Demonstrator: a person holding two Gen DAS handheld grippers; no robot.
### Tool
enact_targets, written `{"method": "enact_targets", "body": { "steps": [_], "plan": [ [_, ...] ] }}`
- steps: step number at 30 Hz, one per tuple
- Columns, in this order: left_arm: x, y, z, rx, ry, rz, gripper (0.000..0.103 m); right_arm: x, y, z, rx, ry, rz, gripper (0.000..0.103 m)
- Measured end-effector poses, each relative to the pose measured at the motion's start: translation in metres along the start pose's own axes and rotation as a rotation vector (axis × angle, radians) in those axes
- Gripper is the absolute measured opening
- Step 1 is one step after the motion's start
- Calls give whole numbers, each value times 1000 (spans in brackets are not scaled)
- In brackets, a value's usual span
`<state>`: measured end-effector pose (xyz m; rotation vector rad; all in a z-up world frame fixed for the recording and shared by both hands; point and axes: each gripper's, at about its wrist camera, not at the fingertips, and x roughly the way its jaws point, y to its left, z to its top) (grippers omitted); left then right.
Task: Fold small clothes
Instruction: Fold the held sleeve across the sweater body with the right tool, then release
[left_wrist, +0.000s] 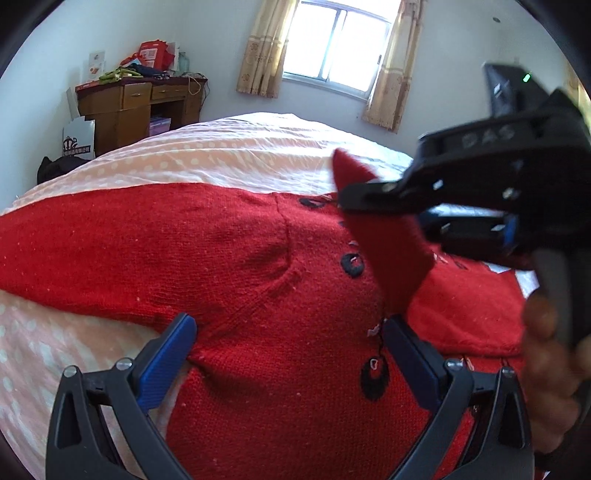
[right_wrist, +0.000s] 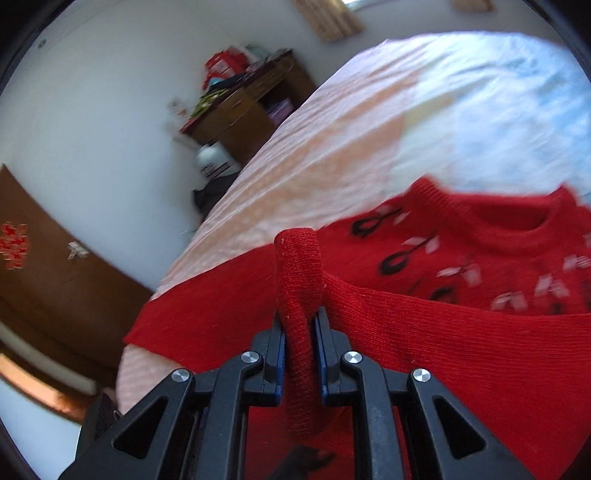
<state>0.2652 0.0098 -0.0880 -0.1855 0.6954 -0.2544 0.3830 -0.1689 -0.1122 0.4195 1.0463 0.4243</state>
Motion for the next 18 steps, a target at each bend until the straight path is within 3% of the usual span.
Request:
{"method": "enact_targets", "body": {
  "steps": [4,5,7,12,15,18],
  "plan": [
    [2,-1,0,-3,9,16,103,22,-7,-2,23,55,6,18],
    [2,-1,1,-4,8,13,103,24,-12,-1,55,70,37,21],
    [0,0,1,-10,-2,0,103,25,-21,-2,121,92,159,45],
    [1,-1,1,-4,1,7,103,-1,-18,-2,137,30,340,48],
    [1,-2,0,-3,2,9,103,-30,-10,-11,53,-46,188,46],
    [1,-3,-1,-1,3,10,103,-51,-7,-34,-48,-69,-38,33]
  ]
}}
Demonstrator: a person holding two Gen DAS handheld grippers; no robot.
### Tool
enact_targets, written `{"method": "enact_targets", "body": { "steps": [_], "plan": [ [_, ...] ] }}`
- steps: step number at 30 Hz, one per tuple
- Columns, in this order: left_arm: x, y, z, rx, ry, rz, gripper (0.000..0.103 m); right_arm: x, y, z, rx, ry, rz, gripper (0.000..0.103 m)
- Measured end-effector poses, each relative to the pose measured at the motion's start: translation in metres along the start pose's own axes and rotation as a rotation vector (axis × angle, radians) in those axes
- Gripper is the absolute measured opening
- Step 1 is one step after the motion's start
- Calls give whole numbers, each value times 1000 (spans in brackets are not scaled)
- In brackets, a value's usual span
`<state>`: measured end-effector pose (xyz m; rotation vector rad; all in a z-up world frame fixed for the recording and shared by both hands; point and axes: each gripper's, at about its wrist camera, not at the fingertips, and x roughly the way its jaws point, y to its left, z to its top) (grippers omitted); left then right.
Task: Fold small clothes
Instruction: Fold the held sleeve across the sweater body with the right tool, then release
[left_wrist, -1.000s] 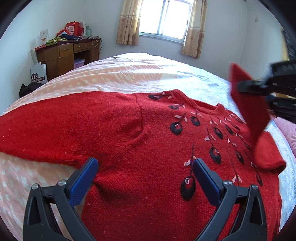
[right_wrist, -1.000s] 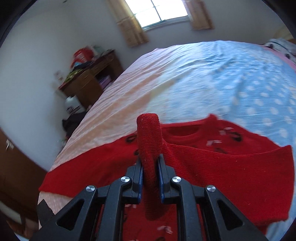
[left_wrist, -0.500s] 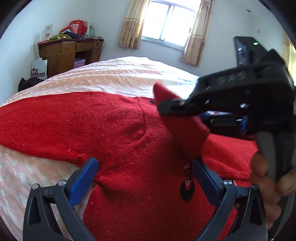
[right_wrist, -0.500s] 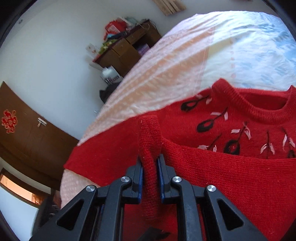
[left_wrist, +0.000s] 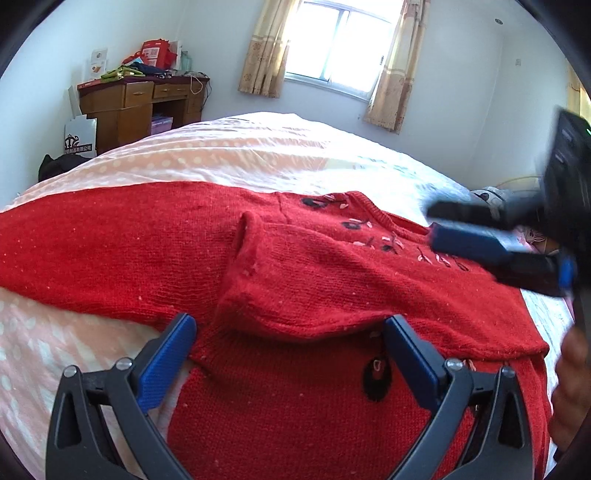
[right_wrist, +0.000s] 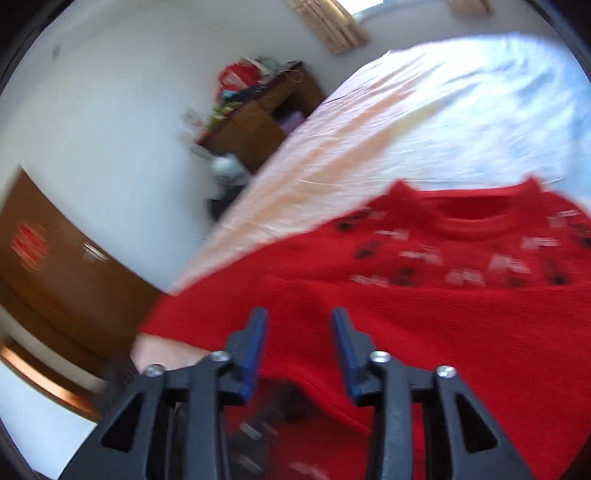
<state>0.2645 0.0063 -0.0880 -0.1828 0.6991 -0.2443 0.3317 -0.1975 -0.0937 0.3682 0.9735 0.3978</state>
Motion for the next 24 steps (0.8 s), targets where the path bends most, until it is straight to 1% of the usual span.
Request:
{"method": "enact_targets", "body": {
  "steps": [2,5,6,8,9,11,13,14,16,18,19,21,22,24],
  "plan": [
    [0,1,0,1,0,0,103,-8,2,-14,-35,-10,-86,33],
    [1,2,0,3,3,5,103,-26,-9,-39,-70,-22,-249,33],
    [1,1,0,5,4,7,103,-26,-11,-46,-80,-23,-307,33],
    [1,1,0,8,7,12,103,-27,-21,-57,-99,-5,-390,33],
    [1,2,0,10,9,14,103,-27,-22,-60,-115,-10,-416,33],
    [1,1,1,13,12,19,103,-37,-25,-66,-142,-23,-438,33],
    [1,1,1,17,16,25,103,-44,-25,-64,-142,-41,-467,33],
    [1,1,1,18,16,27,103,-60,-29,-62,-126,-97,-495,33],
    [1,0,0,22,17,32,103,-84,-43,-53,-72,-176,-540,35],
    [2,-1,0,27,18,38,103,-111,-68,-45,18,-232,-580,38],
    [2,-1,-1,29,18,40,103,-124,-85,-41,66,-242,-601,38],
    [2,-2,-1,32,19,45,103,-131,-102,-39,93,-225,-661,38],
    [2,-2,-1,34,19,48,103,-128,-112,-39,93,-188,-688,38],
    [3,-3,-1,38,22,54,103,-114,-134,-45,118,-103,-698,38]
  ]
}}
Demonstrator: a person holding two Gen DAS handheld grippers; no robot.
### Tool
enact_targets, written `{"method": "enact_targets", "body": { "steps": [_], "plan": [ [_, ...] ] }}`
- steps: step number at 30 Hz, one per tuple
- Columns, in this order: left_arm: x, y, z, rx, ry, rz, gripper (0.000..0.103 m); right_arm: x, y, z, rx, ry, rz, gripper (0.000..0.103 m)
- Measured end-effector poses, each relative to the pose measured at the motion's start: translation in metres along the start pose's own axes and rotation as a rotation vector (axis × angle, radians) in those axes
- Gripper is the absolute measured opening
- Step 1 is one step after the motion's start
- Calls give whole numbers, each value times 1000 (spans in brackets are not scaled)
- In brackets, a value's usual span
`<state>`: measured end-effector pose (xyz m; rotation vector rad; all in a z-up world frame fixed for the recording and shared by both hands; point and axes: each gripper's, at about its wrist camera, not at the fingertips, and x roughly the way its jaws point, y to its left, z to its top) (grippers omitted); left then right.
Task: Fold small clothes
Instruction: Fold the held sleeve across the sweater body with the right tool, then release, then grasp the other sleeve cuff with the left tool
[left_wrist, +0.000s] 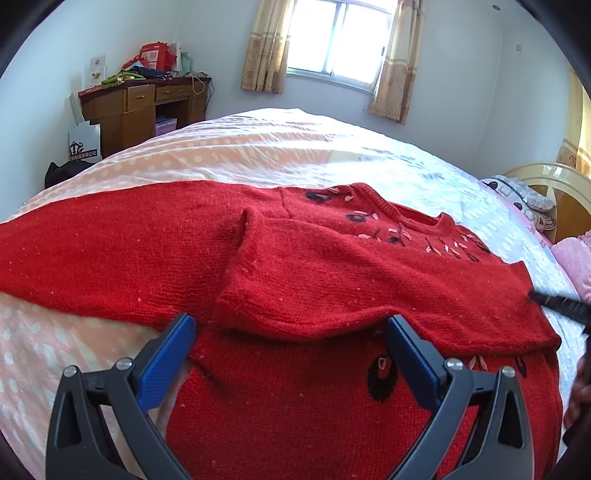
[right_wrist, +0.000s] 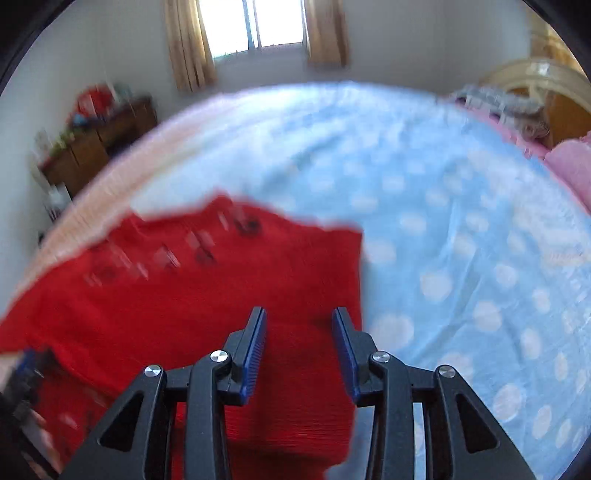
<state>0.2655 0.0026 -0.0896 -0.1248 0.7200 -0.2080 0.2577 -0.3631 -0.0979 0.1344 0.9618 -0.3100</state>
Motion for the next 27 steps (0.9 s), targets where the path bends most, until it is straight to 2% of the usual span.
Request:
{"method": "enact_targets", "body": {
  "steps": [3,6,7,10,13,15,18,19,21,25,27],
  "plan": [
    [2,-2,1,9,11,15,103,3,-8,-8,40,-41,17,38],
    [2,-3,2,13,16,23,103,-2,10,-6,-4,-59,-92,38],
    [2,-3,2,15,19,25,103,-9,19,-6,-12,-79,-98,38],
    [2,-3,2,14,24,25,103,-36,48,-15,-20,-129,43,38],
    [-5,2,5,-1,48,16,103,-43,95,-23,-107,-107,154,38],
    [-10,10,5,-10,87,21,103,-37,122,-31,-171,-89,180,38],
    [-30,45,3,-78,83,62,103,-18,147,-51,-247,-68,154,43],
    [-41,65,3,-121,61,87,103,-20,150,-57,-260,-107,137,44],
    [-62,107,7,-211,7,147,103,-23,152,-57,-267,-113,129,47],
    [-99,191,20,-404,-92,315,103,-21,139,-56,-202,-100,210,51],
    [-106,226,24,-481,-109,378,103,-21,137,-58,-192,-98,232,53]
  ]
}}
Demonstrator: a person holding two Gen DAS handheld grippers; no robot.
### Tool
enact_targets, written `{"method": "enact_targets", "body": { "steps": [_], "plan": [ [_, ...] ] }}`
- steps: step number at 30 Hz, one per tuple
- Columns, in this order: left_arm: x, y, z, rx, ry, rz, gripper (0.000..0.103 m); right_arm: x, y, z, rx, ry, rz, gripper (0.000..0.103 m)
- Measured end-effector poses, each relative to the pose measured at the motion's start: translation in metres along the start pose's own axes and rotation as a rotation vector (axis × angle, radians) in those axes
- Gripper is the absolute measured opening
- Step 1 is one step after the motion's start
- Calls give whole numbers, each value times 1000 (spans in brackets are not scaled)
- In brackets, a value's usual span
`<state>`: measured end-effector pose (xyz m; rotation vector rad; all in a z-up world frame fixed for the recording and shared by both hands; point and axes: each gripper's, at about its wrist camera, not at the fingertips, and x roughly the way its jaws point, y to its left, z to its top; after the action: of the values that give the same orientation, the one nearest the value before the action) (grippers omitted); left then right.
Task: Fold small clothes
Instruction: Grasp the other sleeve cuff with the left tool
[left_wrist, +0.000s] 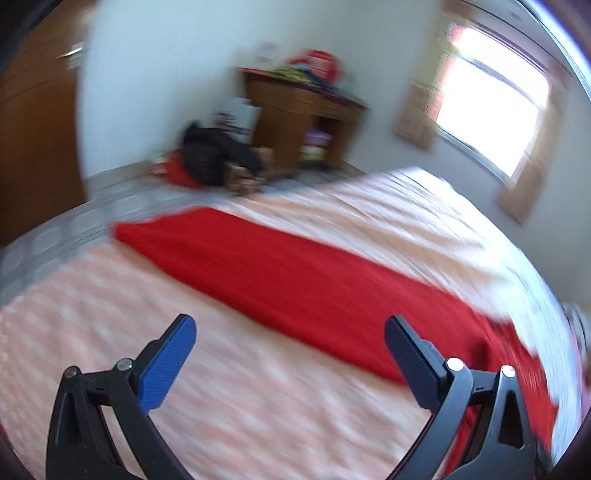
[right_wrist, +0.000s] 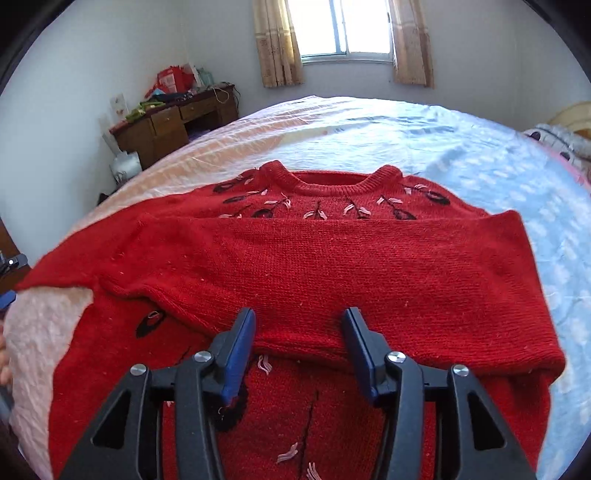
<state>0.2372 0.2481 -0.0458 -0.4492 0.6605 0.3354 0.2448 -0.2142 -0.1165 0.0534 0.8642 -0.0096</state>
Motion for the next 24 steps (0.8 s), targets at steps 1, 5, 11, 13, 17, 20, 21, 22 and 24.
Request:
{"method": "enact_targets", "body": {
  "steps": [1,5,11,13,17,20,21,22,24],
  "plan": [
    [5,12,8,-30,-1,33,103,0,1,0,-3,0,5,56],
    [30,41,23,-71,13,107,103,4,6,0,-45,7,-18,61],
    [53,47,23,-130,30,91,103,3,7,-1,-47,6,-13,64],
    [58,40,24,-122,42,84,103,4,7,-1,-50,6,-9,66],
    [60,38,26,-141,35,58,103,4,11,-2,-67,6,-14,69],
    [62,40,29,-184,15,26,91,4,10,-2,-65,3,-9,69],
    [64,40,29,-200,10,14,79,4,9,-2,-63,3,-6,69],
    [65,40,30,-208,10,10,73,4,9,-2,-61,2,-3,70],
    [70,39,29,-214,18,-14,34,4,9,-3,-59,0,2,70]
  ]
}}
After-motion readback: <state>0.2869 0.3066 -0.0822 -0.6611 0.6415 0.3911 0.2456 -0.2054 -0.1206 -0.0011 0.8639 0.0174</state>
